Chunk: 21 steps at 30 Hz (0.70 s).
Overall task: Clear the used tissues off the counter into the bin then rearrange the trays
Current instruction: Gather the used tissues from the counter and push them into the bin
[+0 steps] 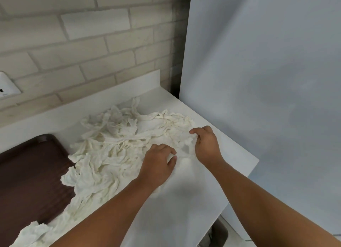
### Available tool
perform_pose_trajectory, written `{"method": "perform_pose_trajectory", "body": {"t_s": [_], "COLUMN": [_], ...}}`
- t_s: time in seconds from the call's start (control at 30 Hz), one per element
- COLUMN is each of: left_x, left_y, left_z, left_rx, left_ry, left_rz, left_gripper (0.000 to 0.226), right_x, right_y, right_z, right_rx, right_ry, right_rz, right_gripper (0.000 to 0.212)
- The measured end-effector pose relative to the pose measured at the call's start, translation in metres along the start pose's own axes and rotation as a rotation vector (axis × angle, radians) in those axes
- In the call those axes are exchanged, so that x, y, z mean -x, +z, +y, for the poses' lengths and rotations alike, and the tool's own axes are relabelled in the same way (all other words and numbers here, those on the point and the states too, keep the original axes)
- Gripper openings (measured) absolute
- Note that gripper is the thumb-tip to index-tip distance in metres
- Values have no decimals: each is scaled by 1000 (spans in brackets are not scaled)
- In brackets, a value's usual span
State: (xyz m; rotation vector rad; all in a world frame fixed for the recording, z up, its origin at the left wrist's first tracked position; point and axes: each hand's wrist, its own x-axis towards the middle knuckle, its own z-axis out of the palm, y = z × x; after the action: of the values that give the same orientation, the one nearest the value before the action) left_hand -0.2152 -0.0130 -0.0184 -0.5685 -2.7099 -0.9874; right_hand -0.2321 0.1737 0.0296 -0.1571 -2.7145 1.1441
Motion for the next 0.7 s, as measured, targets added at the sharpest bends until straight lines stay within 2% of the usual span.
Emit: {"method": "perform_pose_trajectory", "body": {"t_s": [0.13,0.27,0.37,0.43,0.53,0.7], "left_x": [-1,-6,-5,-2,-1,-5], "left_y": [9,15,21,26,28,12], "left_z": [11,20,25,26,28,49], "left_rx": [-107,-315,-406,-447,-384,-103], "left_ry": [9,53,74,78,37,-165], "left_rz": [-80,-208,-229,-171,-54,-27], "left_gripper": [22,41,35,25,10,35], "right_x": [9,23,34,38,42,50], "right_y": [-18,-31,-38,-41,-46,-60], "right_z": [-1,7,13,19,25,22], "right_rx": [-149,-329,-284,-200,-204,-418], "right_ry": [88,209,207,221,286,370], "right_rz": [-69,-23,32,52,28,-46], "right_gripper": [38,33,47,53,49,20]}}
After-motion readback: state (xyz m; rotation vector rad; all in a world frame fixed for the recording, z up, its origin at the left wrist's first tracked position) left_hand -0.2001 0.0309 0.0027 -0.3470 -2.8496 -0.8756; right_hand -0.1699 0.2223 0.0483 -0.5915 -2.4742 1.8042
